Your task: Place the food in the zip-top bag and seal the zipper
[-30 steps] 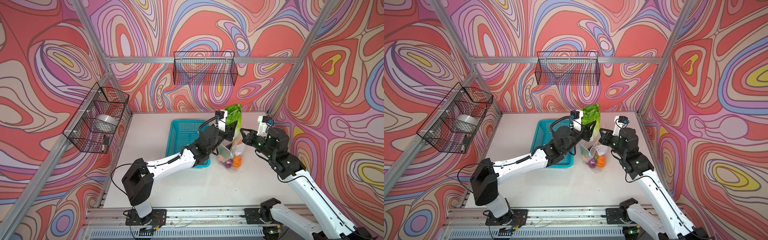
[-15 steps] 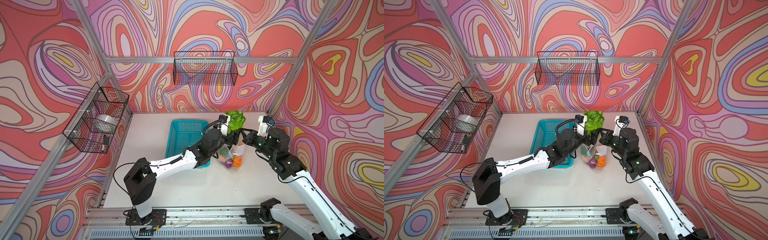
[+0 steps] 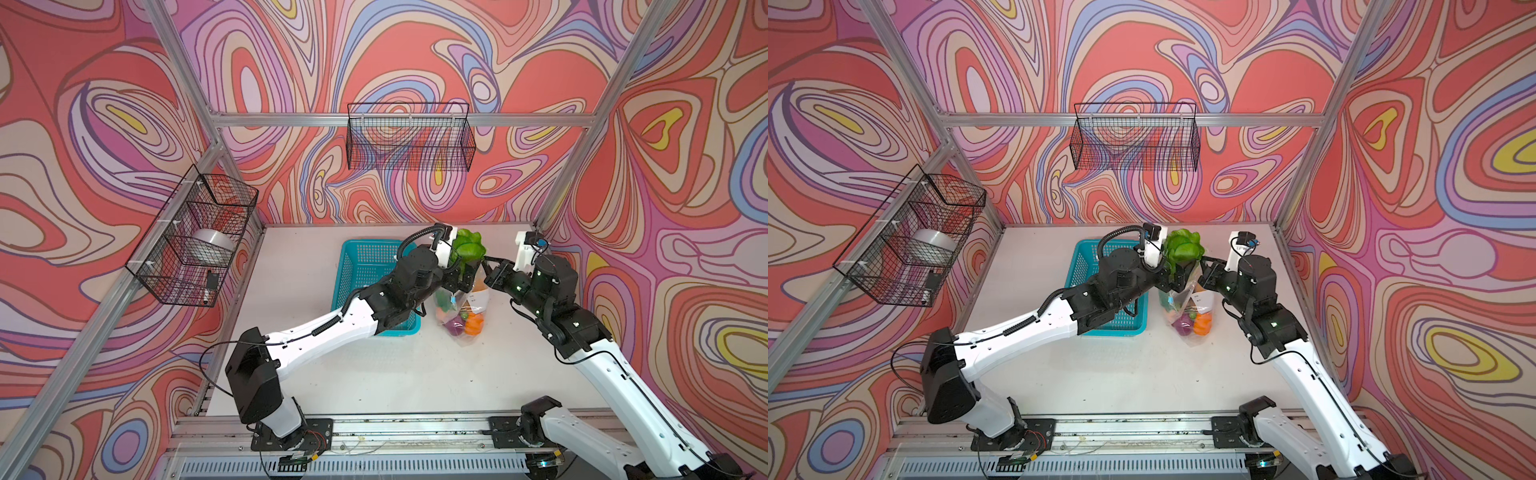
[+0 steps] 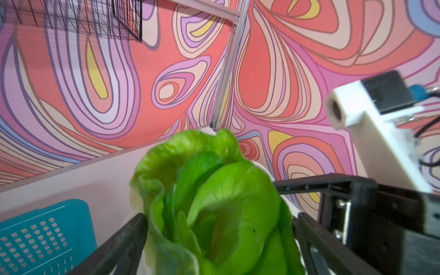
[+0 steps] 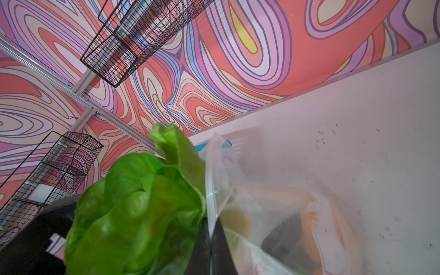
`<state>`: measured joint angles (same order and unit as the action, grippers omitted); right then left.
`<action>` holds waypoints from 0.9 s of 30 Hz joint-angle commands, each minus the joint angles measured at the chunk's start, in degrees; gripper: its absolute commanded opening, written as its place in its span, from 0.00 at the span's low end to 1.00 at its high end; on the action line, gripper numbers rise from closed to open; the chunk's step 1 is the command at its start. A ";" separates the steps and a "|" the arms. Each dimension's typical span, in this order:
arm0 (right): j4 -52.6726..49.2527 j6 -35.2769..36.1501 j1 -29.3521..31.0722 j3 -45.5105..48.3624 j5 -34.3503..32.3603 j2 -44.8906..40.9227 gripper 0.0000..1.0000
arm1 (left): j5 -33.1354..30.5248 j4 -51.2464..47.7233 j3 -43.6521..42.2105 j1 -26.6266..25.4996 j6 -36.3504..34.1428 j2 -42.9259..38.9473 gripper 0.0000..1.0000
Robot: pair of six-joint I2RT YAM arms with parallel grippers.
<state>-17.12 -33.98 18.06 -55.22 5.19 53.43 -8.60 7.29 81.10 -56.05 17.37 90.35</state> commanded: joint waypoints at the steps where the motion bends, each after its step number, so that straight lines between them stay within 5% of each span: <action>1: 1.64 0.71 0.22 -0.50 -0.26 0.10 0.00 | 0.64 -6.30 2.15 1.04 0.28 -3.70 1.00; 8: 1.66 0.62 0.22 -0.24 -0.12 -0.17 0.00 | 4.87 -8.39 -1.52 6.53 7.48 -6.37 0.99; 11: 1.36 0.74 0.22 -0.20 -0.36 -0.48 0.00 | 7.32 -8.65 -4.16 9.49 11.01 -7.69 0.92; 27: 1.44 0.32 0.22 -0.06 0.07 -0.61 0.00 | 8.36 -28.47 -1.58 11.62 11.98 -3.94 0.74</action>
<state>-17.19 -33.95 18.09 -55.22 5.32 53.45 -1.39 -17.10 77.93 -44.88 27.86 85.03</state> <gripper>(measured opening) 0.042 0.754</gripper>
